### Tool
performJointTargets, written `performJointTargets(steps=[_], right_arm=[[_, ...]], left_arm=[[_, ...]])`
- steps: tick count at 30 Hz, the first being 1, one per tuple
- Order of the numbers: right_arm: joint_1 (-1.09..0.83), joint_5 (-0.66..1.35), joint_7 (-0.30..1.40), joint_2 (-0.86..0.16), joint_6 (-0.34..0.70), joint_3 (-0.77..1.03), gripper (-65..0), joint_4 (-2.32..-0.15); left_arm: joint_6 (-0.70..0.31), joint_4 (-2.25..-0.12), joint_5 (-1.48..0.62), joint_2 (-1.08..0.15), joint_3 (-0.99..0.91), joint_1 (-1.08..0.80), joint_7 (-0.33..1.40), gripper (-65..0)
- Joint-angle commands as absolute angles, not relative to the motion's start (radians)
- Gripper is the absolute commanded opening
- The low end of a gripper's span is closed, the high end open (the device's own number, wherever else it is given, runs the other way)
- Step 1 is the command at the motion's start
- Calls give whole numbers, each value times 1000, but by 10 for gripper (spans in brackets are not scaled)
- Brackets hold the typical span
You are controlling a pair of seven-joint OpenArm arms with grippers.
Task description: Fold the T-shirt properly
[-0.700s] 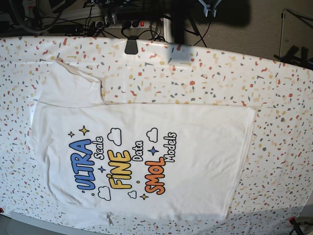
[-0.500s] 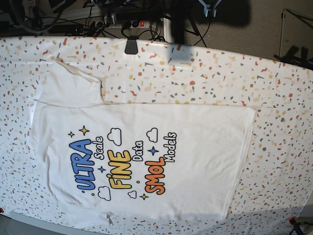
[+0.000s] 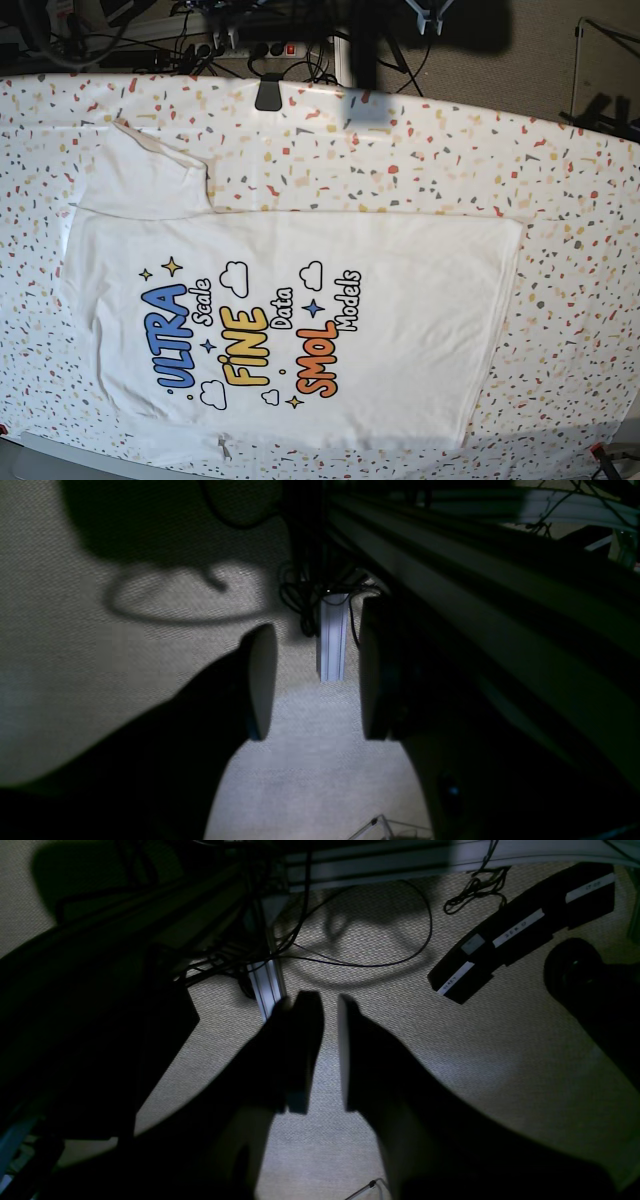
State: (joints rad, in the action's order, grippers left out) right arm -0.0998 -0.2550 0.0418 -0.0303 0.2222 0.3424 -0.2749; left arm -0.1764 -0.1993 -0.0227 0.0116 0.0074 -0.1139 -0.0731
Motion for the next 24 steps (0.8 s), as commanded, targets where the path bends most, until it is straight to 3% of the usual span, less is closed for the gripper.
performJointTargets(steps=[1, 16, 21, 24], right_arm=[[-100, -261, 42, -33, 228, 344, -543, -279], [-131, -341, 20, -51, 232, 338, -543, -281], [-208, -332, -41, -99, 232, 224, -543, -320], [-287, -225, -54, -133, 231, 116, -543, -390]], left_arm=[[-183, -204, -26, 14, 7, -116, -80, -382], [-183, -205, 58, 14, 7, -117, -80, -384], [-183, -216, 61, 12, 7, -121, -78, -384], [-183, -284, 64, 11, 7, -160, -72, -384]])
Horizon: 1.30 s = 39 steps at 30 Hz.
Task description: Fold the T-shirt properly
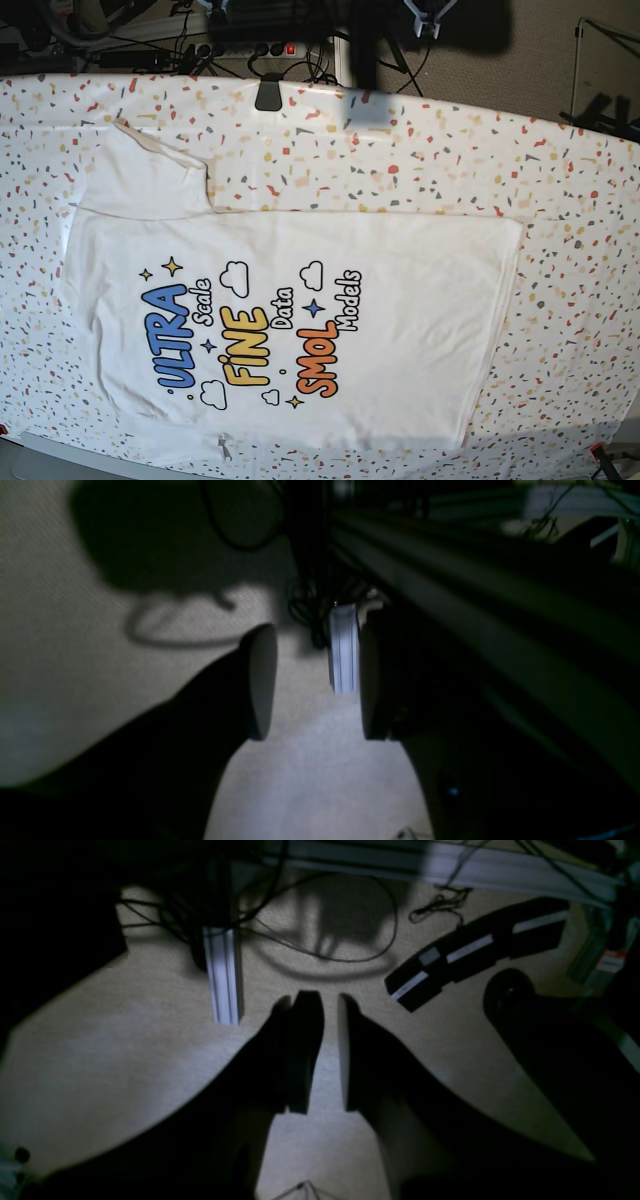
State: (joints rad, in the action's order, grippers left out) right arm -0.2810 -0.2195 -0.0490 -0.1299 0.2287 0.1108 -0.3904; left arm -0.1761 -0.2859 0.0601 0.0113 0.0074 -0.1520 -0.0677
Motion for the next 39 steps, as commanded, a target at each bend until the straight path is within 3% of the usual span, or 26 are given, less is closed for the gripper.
performJointTargets(steps=[1, 8, 16, 22, 28, 35, 39], right_arm=[[-318, -178, -55, -146, 231, 81, -543, -423], [-567, -9, -71, -235, 232, -56, -543, -786], [-875, 38, -66, -331, 231, -51, -543, -1304], [-1060, 29, 33, -428, 225, -28, -543, -1668], [-1120, -43, 173, -451, 224, 97, -543, -1949], [-1119, -144, 255, -452, 209, 206, -543, -2177], [-1114, -196, 259, -451, 209, 230, -543, -2247]], left_arm=[[-183, -319, 64, 9, 7, -181, -69, -384], [-183, -674, 63, -53, 7, -400, -15, -384], [-183, -1190, 64, -156, 7, -699, 58, -384], [-183, -1588, 86, -273, 7, -851, 208, -384], [-182, -1892, 238, -382, 7, -878, 371, -384], [-179, -2100, 474, -435, 7, -850, 365, -383], [-319, -2107, 587, -436, 7, -763, 270, -383]])
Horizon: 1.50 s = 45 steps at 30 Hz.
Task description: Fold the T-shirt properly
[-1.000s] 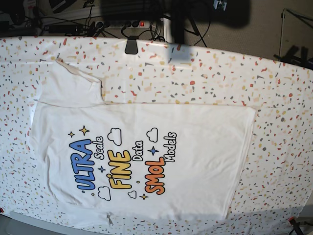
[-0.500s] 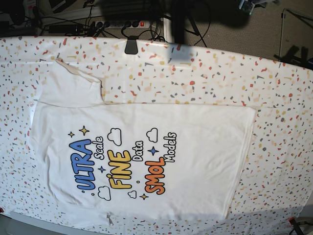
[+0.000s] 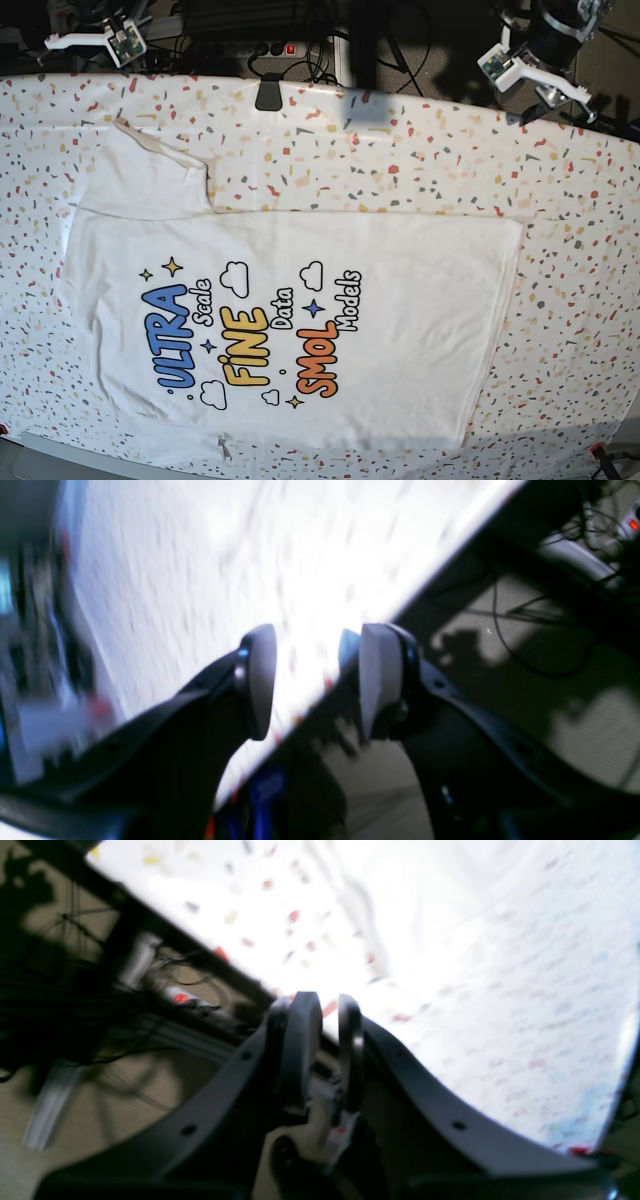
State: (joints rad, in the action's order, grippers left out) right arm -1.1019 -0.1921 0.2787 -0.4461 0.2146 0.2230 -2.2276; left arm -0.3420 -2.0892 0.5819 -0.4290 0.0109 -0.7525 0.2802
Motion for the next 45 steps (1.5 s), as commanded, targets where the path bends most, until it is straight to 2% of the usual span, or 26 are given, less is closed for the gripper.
performJointTargets(steps=[1, 6, 10, 14, 24, 28, 31, 45], right_arm=[[-1114, -214, 263, -451, 209, 230, -543, -2261], [-1114, -236, 307, -451, 209, 229, -543, -2306], [-1114, -236, 368, -451, 209, 229, -543, -2315], [-1114, -236, 391, -451, 209, 229, -543, -2315], [-1114, -236, 381, -451, 173, 229, -543, -2315], [-1114, -232, 382, -451, 164, 229, -543, -2315], [-1114, -232, 382, -451, 164, 229, -543, -2315], [-1114, -233, 382, -451, 163, 229, -543, -2315]], left_arm=[[-351, -2106, 583, -436, 7, -740, 258, -383], [-371, -2068, 581, -435, 7, -601, 234, -383], [-376, -2003, 476, -436, 7, -496, 233, -383], [-461, -1905, 415, -486, 16, -384, 226, -383], [-460, -1711, 388, -646, 156, -179, 242, -384], [-452, -1669, 400, -649, 228, -117, 245, -384], [-410, -1624, 402, -649, 285, -67, 248, -383], [-403, -1393, 444, -646, 482, 126, 257, -384]])
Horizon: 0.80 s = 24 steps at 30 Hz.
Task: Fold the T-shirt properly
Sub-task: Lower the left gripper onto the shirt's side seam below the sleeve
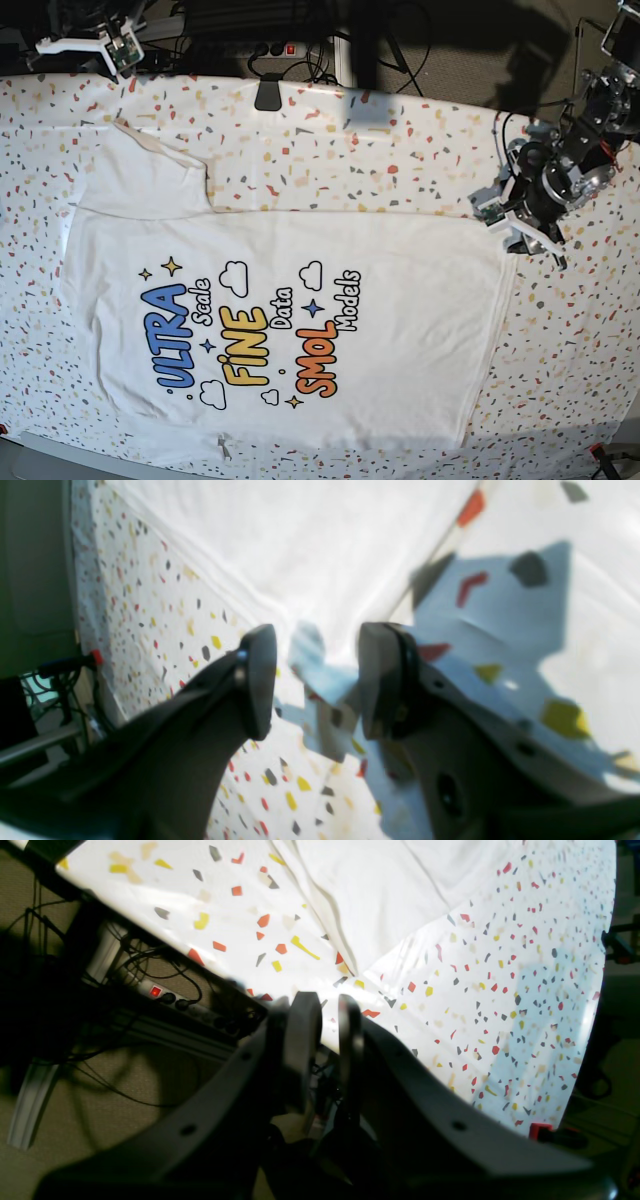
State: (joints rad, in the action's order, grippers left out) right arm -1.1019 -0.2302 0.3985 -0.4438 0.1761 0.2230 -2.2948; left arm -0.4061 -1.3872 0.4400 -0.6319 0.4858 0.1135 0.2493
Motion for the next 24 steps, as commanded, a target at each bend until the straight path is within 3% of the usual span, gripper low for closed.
performJointTargets(steps=[1, 15, 20, 24], right_arm=[[-1114, -233, 382, -451, 163, 229, -543, -2315], [-1109, -233, 383, -451, 163, 229, -543, -2315], [-1108, -233, 383, -451, 163, 229, -543, -2315], [-1109, -233, 392, -451, 163, 229, -543, -2315]], left_arm=[[-404, -1382, 444, -646, 487, 138, 257, -384], [-406, -1314, 444, -643, 493, 203, 207, -384], [-503, -1314, 444, -625, 493, 202, 188, -384], [-506, -1314, 445, -593, 493, 203, 185, -384]])
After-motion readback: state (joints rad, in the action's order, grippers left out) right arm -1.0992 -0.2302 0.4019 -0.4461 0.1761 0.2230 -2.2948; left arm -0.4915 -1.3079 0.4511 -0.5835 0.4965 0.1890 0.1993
